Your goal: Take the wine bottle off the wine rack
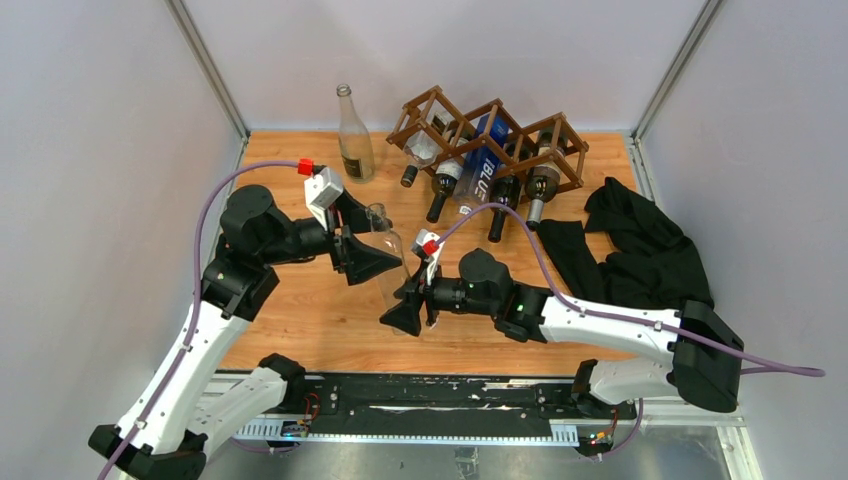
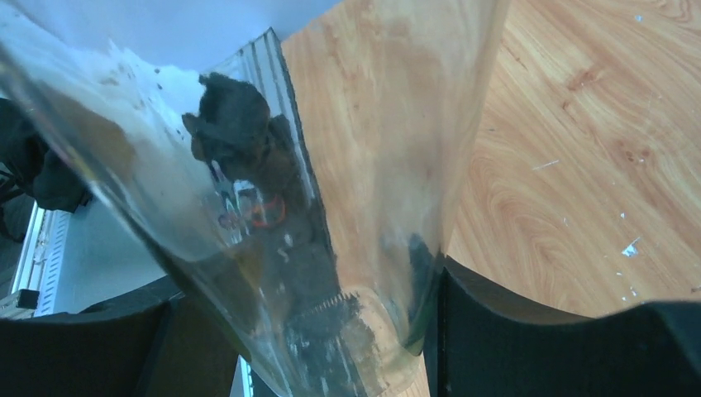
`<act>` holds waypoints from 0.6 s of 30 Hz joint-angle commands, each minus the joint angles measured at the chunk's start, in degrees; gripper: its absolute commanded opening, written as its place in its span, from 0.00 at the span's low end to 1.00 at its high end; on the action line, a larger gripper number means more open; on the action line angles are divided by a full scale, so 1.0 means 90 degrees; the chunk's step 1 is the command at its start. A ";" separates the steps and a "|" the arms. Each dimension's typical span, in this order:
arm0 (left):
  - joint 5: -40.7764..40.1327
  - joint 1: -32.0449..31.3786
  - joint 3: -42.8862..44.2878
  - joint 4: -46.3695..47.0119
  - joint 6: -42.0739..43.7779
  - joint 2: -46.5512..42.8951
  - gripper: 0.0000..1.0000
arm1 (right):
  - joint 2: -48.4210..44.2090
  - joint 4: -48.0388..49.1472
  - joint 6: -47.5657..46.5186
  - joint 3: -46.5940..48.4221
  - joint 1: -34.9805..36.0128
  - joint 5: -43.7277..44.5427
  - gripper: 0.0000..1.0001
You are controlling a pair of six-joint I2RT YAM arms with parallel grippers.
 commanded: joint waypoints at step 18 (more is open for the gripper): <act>-0.0442 0.0030 0.0230 -0.0098 -0.0001 0.0245 0.16 | -0.0147 -0.0403 -0.0750 0.0281 0.0413 0.0534 0.00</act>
